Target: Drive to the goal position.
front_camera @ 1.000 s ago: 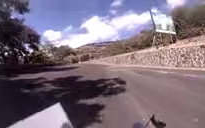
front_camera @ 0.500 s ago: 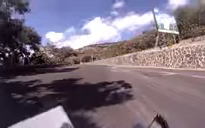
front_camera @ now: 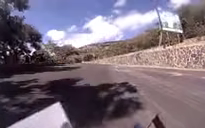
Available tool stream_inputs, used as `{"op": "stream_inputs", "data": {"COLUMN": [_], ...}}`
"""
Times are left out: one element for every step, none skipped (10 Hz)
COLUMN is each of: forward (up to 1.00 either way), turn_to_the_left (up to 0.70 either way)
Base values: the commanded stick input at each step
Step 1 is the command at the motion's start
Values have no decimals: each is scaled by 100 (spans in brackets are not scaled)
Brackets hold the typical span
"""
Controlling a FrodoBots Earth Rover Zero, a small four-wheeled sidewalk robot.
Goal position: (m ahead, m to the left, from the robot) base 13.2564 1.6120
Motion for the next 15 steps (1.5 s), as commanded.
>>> {"op": "stream_inputs", "data": {"forward": [70, 70, 70, 70, 70, 70, 70, 70, 70, 70, 70, 70, 70, 70, 70], "turn_to_the_left": [0, 0, 0, 0, 0, 0, 0, 0, 0, 0, 0, 0, 0, 0, 0]}}
